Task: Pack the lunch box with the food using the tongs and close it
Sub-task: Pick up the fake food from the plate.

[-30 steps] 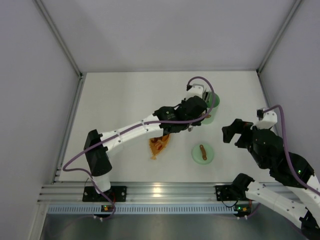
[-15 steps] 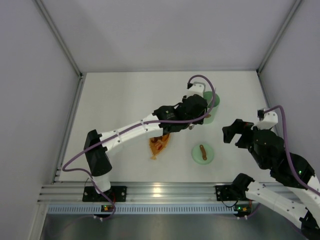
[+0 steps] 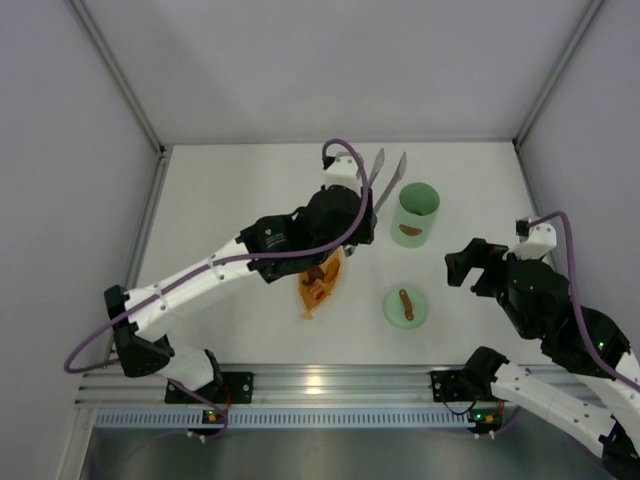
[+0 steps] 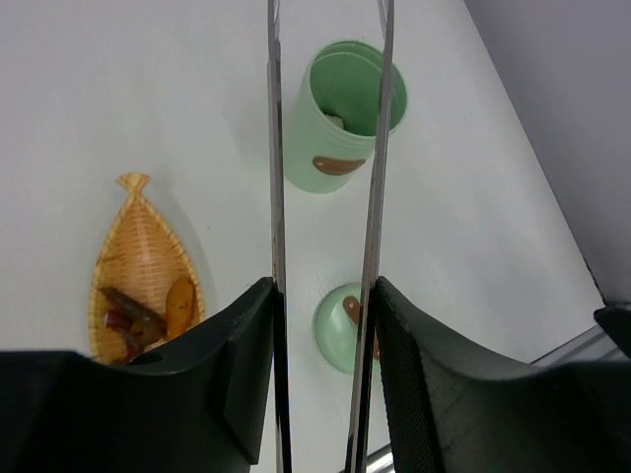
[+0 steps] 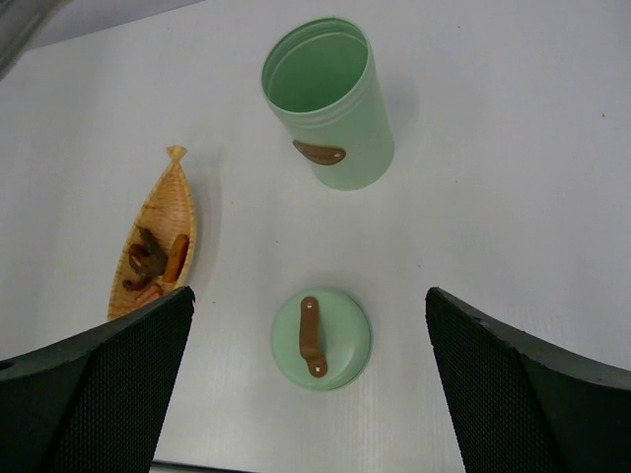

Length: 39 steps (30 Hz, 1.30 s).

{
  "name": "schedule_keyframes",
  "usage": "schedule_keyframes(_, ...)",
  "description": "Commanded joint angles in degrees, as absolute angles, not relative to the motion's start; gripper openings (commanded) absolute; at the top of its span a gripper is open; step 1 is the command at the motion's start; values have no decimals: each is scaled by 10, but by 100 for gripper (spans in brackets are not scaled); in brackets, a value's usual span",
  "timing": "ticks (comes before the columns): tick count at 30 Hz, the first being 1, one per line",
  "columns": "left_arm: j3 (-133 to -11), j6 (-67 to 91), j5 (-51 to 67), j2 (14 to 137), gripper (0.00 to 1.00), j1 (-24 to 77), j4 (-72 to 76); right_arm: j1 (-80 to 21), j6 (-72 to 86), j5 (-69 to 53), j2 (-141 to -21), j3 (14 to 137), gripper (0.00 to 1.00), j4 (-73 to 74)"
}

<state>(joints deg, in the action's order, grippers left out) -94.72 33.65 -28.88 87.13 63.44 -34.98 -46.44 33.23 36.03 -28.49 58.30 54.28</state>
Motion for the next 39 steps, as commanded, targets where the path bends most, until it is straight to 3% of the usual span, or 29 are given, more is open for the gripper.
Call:
schedule_keyframes(1,-882,366,-312,809,47,636,-393,-470,332,368,-280,594,100,541)
schedule_keyframes(15,-625,463,-248,639,47,636,-451,-470,338,356,-278,566,100,526)
schedule_keyframes(39,-545,473,-217,652,49,637,-432,-470,340,357,-272,554,99,521)
